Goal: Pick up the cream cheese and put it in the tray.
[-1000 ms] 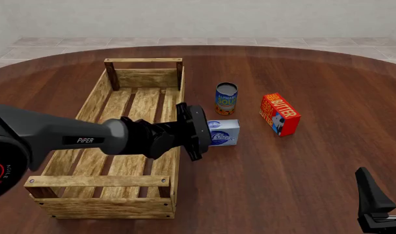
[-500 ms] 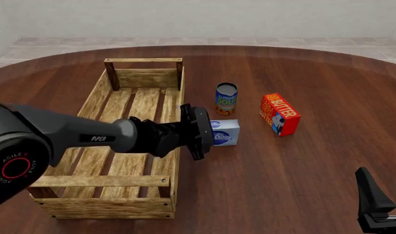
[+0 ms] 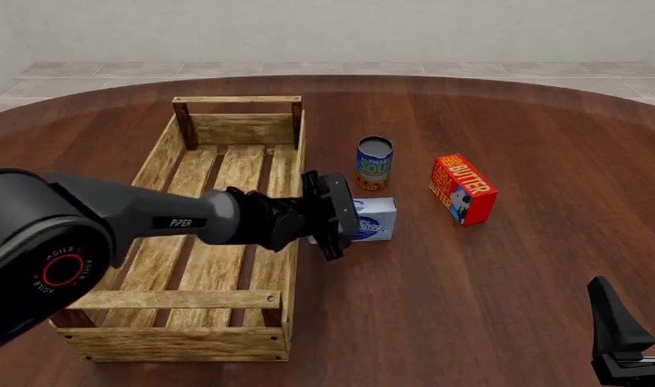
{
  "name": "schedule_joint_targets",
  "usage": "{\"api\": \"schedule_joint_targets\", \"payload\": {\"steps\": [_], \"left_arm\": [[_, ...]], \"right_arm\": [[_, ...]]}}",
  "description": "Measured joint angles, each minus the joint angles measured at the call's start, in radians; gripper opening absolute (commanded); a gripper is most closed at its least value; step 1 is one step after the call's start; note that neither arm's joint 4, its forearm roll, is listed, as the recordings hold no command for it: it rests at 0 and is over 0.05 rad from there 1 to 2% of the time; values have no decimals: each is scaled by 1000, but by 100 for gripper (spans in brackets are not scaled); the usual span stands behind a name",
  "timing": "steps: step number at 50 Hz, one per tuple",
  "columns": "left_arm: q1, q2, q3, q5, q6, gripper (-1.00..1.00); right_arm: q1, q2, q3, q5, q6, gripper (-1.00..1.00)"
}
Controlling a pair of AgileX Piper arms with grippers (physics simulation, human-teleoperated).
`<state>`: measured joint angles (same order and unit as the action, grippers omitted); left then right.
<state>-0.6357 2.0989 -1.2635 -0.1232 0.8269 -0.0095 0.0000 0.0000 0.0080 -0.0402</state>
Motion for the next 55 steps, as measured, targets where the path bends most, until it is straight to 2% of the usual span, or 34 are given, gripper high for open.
{"api": "schedule_joint_targets", "payload": {"steps": [34,35,55], "left_arm": [[5,36,-76,97,-52,100],[5,36,-77,98,-54,-100],[1,22,-56,76,-76,-100]], "right_arm": [[0,0,0,0,0,100],[0,0,0,0,0,100],[0,0,0,0,0,100]]}}
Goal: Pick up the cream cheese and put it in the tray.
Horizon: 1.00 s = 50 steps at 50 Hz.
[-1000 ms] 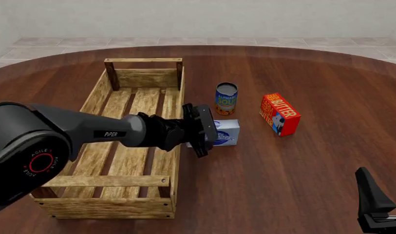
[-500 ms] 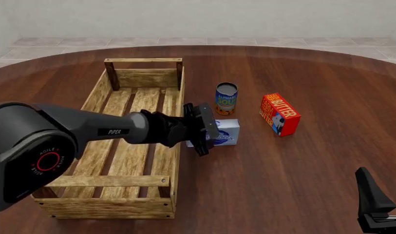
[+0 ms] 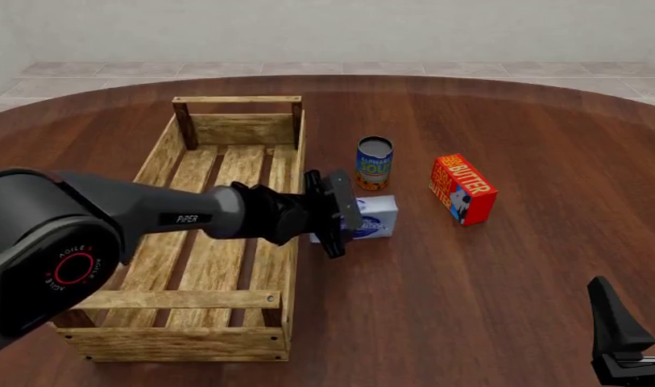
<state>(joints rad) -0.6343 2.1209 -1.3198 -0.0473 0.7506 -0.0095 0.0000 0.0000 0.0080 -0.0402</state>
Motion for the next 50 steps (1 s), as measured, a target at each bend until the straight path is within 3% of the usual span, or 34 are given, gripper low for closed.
{"api": "schedule_joint_targets", "payload": {"steps": [13,50], "left_arm": [[-15,-40,51,-28,-9,-100],[-80,-226,231,-116,-129,-100]], "right_arm": [[0,0,0,0,0,100],[0,0,0,0,0,100]]}}
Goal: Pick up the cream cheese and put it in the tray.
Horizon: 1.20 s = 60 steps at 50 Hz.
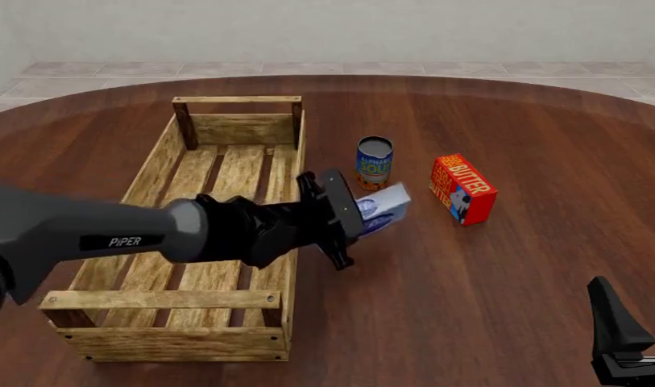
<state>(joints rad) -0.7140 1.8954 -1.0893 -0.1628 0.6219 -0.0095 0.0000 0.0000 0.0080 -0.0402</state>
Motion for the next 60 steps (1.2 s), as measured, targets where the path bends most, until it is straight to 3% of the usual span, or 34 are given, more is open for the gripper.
{"api": "schedule_joint_targets", "payload": {"steps": [29,60], "left_arm": [[27,-213,110,-38,-115,-100],[112,-421,197,-29,-211,-100]], "right_arm": [[0,0,0,0,0,100],[0,0,0,0,0,100]]}}
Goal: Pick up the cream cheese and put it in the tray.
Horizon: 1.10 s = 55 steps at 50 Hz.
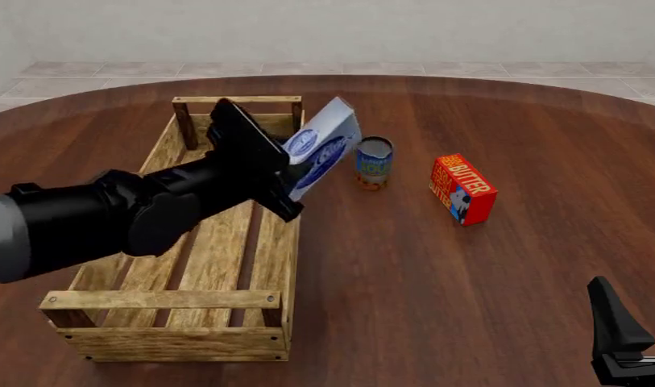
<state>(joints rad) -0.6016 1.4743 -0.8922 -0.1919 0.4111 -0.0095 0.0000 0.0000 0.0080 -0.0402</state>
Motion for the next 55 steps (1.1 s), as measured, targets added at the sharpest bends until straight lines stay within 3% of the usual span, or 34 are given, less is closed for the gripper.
{"api": "schedule_joint_targets", "payload": {"steps": [30,55], "left_arm": [[187,-28,66,-29,-16,-100],[328,106,103,-101,-6,-100]], "right_arm": [[0,0,0,0,0,100],[0,0,0,0,0,100]]}}
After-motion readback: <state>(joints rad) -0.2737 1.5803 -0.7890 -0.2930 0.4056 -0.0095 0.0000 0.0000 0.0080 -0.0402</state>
